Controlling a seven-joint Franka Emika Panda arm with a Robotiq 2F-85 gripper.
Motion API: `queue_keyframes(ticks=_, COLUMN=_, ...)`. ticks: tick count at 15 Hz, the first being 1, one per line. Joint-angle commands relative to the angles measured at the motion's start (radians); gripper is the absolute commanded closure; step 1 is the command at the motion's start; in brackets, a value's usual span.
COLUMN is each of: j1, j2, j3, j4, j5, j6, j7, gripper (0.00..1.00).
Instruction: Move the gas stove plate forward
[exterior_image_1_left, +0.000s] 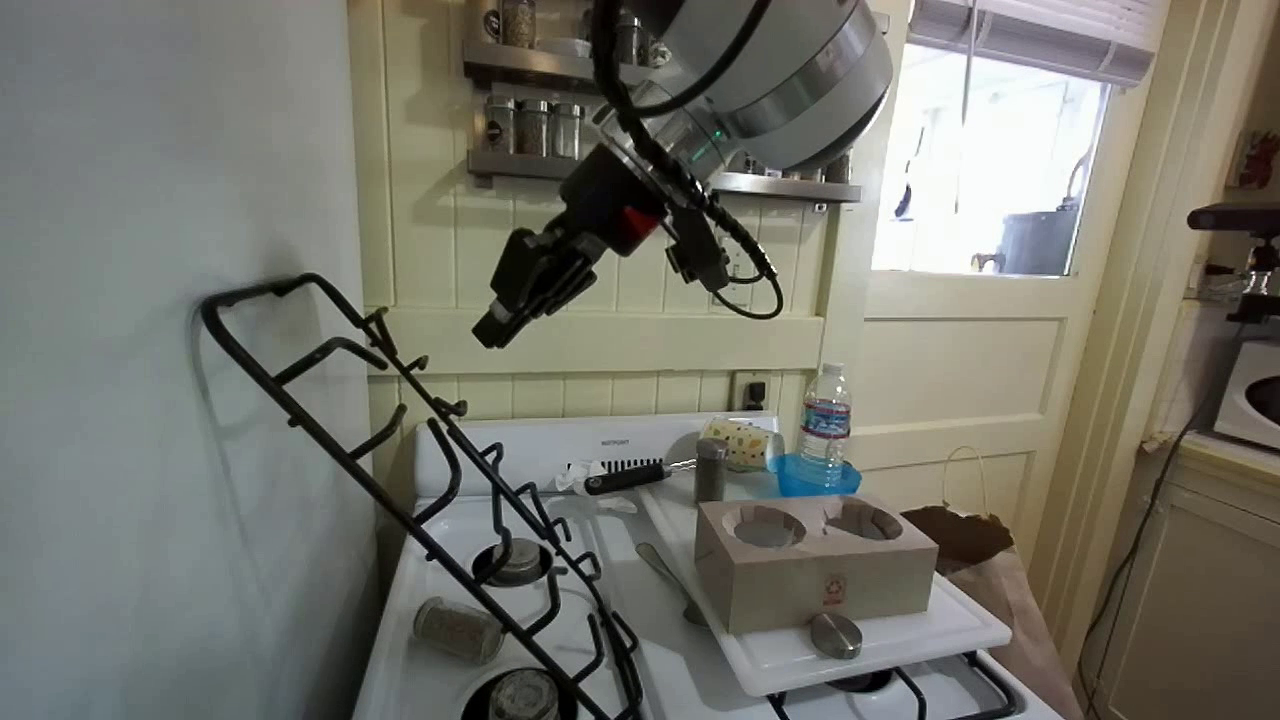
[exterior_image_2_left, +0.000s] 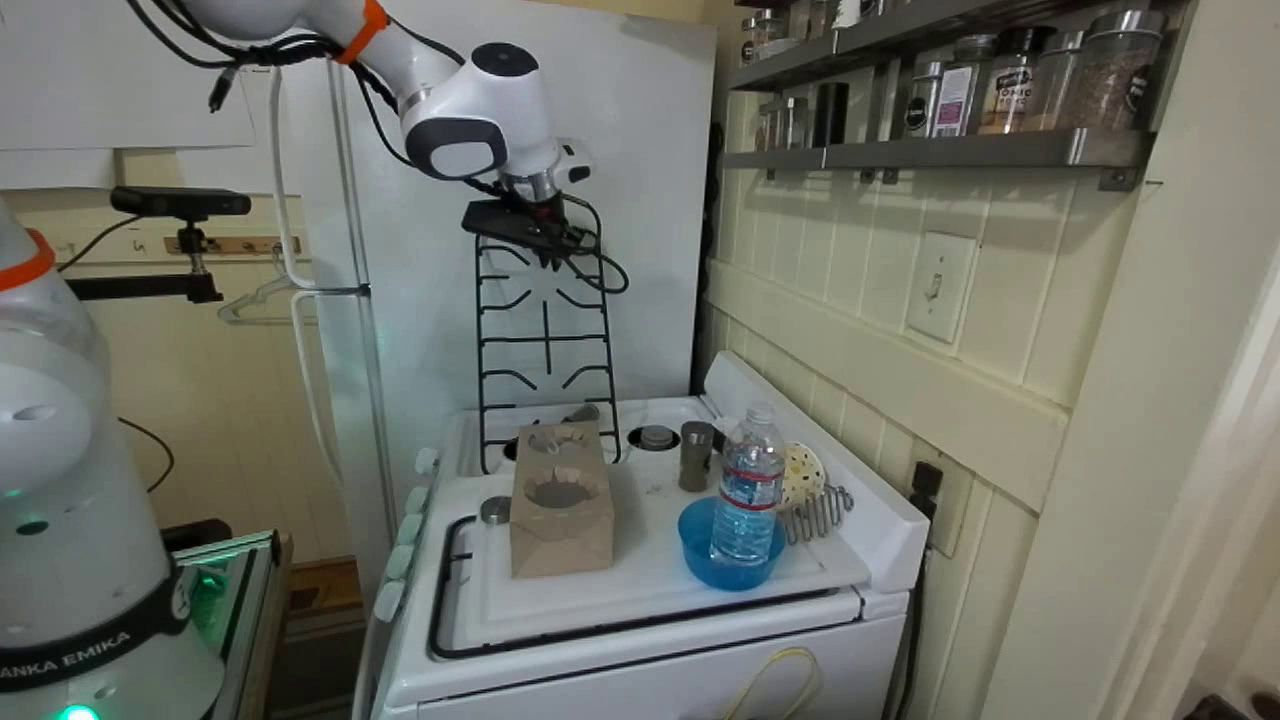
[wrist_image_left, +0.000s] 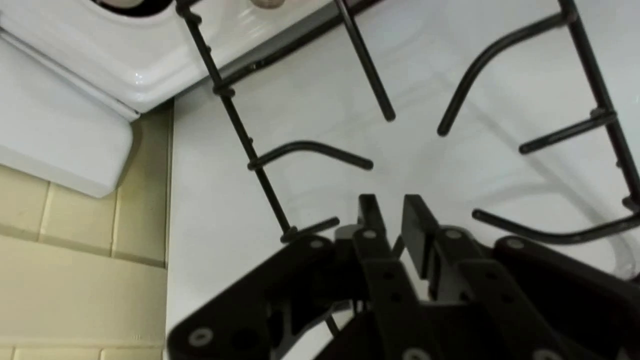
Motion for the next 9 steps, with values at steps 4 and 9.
queue_keyframes(ticks=4, j1=-0.010, j2=0.075, j3=-0.032, j4=-0.112, j5=-0.124, j6=0.002, j7=-0.072, gripper=0.27)
queue_keyframes(ticks=9, j1=-0.017, j2=0.094, j3=-0.028, j4=-0.108, j5=-0.108, j6=-0.016, j7=-0.062, gripper=0.14)
